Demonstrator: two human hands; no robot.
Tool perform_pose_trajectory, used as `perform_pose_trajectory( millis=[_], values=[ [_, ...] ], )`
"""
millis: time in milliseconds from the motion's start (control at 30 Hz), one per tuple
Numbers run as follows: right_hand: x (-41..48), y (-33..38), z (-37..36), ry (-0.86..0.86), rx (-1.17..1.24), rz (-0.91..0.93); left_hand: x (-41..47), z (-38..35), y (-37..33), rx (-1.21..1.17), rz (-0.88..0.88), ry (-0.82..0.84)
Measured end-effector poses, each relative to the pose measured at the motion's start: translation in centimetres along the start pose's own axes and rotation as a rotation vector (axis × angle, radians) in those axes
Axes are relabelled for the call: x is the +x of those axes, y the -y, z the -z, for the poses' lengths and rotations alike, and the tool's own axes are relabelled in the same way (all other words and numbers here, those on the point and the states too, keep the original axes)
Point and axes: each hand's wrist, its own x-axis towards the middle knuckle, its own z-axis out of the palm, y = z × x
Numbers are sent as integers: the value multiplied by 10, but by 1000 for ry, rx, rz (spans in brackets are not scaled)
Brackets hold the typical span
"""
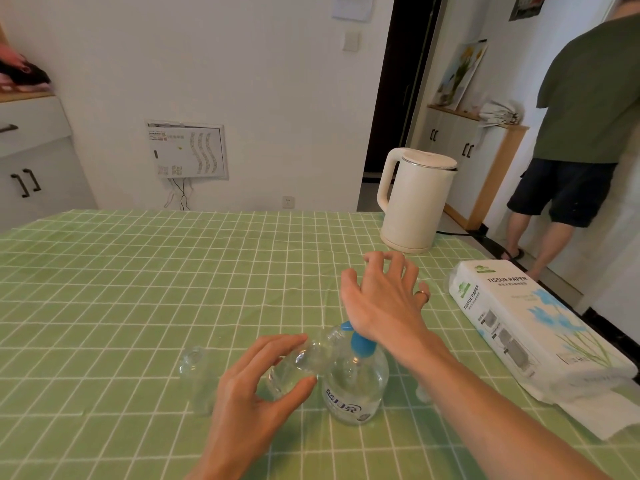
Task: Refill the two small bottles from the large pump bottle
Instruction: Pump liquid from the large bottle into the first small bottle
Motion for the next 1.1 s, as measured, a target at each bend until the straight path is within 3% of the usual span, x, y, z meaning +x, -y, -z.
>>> perform_pose_trajectory(
  millis=[267,1100],
  values=[
    [0,-2,-9,74,29,-47,0,1,3,-7,12,4],
    [-3,0,-3,60,31,-37,-1,-1,2,-11,2,18]
  ],
)
